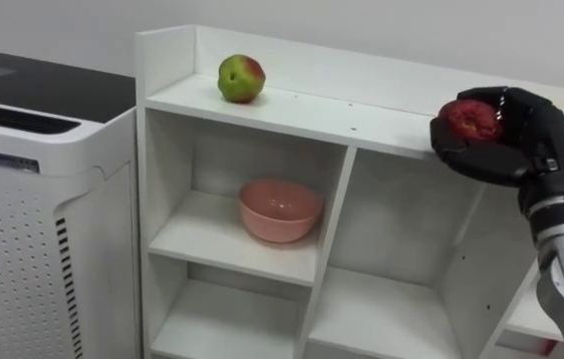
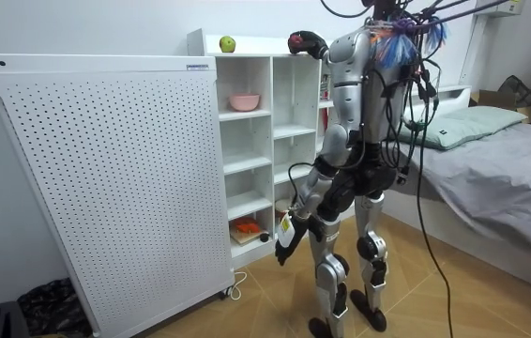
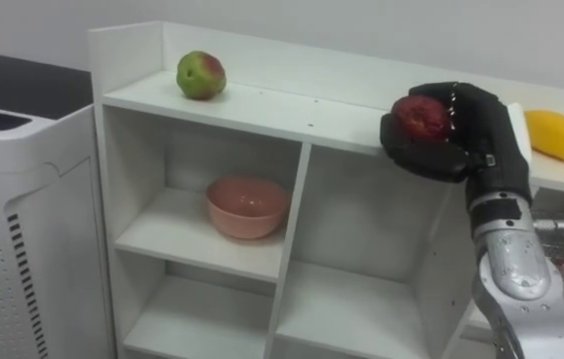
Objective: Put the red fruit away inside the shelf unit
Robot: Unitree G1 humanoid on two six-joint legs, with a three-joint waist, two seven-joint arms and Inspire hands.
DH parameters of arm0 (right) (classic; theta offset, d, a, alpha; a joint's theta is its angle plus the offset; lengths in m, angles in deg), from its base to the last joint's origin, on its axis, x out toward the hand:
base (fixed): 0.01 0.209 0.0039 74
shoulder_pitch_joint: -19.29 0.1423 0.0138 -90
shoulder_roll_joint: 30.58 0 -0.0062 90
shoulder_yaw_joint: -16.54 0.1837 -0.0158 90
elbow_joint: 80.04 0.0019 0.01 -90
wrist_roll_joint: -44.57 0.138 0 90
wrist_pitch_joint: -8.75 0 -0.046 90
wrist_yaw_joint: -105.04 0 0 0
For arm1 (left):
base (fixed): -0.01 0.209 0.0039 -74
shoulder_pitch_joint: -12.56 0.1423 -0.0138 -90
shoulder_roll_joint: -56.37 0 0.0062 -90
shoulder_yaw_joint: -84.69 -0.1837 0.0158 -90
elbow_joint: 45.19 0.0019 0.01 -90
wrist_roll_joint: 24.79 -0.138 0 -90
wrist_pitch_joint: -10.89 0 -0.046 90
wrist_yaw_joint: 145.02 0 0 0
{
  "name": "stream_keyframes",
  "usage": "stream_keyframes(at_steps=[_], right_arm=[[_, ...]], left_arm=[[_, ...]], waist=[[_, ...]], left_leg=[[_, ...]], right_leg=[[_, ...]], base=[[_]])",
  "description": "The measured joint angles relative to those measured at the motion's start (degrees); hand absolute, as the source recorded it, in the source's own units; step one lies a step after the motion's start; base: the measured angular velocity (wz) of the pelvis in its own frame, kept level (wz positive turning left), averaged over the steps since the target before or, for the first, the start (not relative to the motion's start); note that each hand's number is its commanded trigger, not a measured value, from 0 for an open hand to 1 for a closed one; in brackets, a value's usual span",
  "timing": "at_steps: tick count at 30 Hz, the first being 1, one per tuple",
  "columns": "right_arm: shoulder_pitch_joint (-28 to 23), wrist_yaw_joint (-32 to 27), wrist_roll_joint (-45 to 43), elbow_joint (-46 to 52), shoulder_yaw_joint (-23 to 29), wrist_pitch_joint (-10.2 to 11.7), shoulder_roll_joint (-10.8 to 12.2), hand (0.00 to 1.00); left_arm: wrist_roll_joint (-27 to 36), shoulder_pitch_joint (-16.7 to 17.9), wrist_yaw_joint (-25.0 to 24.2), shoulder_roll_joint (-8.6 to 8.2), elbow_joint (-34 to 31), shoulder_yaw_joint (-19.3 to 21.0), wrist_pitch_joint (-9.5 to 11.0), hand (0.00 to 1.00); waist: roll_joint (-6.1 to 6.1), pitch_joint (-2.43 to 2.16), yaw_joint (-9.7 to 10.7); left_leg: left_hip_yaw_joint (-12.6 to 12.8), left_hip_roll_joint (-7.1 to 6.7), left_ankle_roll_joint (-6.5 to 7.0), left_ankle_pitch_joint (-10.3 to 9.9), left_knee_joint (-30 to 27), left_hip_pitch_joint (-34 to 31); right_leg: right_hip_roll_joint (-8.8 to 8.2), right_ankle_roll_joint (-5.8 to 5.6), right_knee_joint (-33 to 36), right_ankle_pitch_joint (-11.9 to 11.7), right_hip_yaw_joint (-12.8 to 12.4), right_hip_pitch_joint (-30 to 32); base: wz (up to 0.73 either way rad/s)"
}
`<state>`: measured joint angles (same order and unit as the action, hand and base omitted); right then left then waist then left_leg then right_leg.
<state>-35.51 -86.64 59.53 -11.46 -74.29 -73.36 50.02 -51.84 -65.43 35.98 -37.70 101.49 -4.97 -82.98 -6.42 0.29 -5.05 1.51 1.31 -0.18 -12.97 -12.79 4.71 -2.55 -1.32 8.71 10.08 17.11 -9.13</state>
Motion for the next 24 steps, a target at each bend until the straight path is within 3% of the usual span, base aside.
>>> stream_keyframes(at_steps=[4,6,7,9,16,18,24], right_arm=[[-0.20,0.12,0.21,2.65,-0.12,-0.57,0.23,1.00],[-2.23,0.26,0.22,7.64,-0.28,-0.82,0.27,1.00],[-2.89,0.23,0.01,9.06,-0.26,-1.13,0.27,1.00],[-6.48,0.68,-0.53,15.48,-0.50,-1.91,0.40,1.00],[-12.41,4.37,0.56,25.65,-5.78,-1.98,1.52,1.00],[-13.11,4.65,0.54,27.04,-5.87,-1.85,3.36,1.00],[-18.92,7.43,1.15,27.80,-8.36,-1.71,8.41,1.00]], left_arm=[[0.37,-0.21,0.02,-0.06,0.04,-0.81,0.01,0.00],[0.48,-0.49,0.07,-0.05,0.09,-0.88,-0.01,0.00],[0.48,-0.48,0.09,-0.05,0.09,-0.99,-0.01,0.00],[0.52,-0.39,0.11,-0.18,0.31,-1.07,0.01,0.00],[0.77,-2.01,2.42,-0.20,0.92,-1.10,0.93,0.00],[1.86,-2.39,2.95,-0.24,0.93,-1.07,1.50,0.00],[5.87,-3.13,3.34,-0.48,0.72,-3.76,1.45,0.00]], waist=[[1.01,0.00,0.13],[1.79,0.27,0.25],[1.97,0.17,0.19],[2.69,-0.44,-0.09],[2.81,-0.39,-0.17],[3.25,-0.07,-0.23],[3.56,-0.06,0.13]], left_leg=[[0.25,-0.02,0.00,0.00,0.08,0.02],[0.32,-0.01,0.00,0.00,0.18,-0.19],[0.39,0.00,0.00,0.00,0.26,-0.22],[1.11,0.08,0.00,0.03,0.76,-0.07],[3.49,0.12,0.02,0.09,1.35,1.18],[4.15,0.16,0.03,0.09,1.46,1.31],[4.46,0.52,0.04,0.07,1.54,0.30]], right_leg=[[0.02,0.00,-0.06,0.00,-1.29,0.16],[0.03,0.00,-0.05,0.00,-1.24,0.42],[0.03,0.00,-0.04,0.00,-1.31,0.52],[0.07,0.00,-0.02,0.00,-1.60,0.93],[0.02,0.01,-0.07,-0.01,-4.34,1.27],[0.06,0.02,-0.04,-0.02,-5.02,1.26],[0.40,0.40,0.11,-0.30,-5.26,2.24]], base=[[-0.03],[0.00],[-0.08],[-0.14],[-0.19],[-0.15],[-0.03]])
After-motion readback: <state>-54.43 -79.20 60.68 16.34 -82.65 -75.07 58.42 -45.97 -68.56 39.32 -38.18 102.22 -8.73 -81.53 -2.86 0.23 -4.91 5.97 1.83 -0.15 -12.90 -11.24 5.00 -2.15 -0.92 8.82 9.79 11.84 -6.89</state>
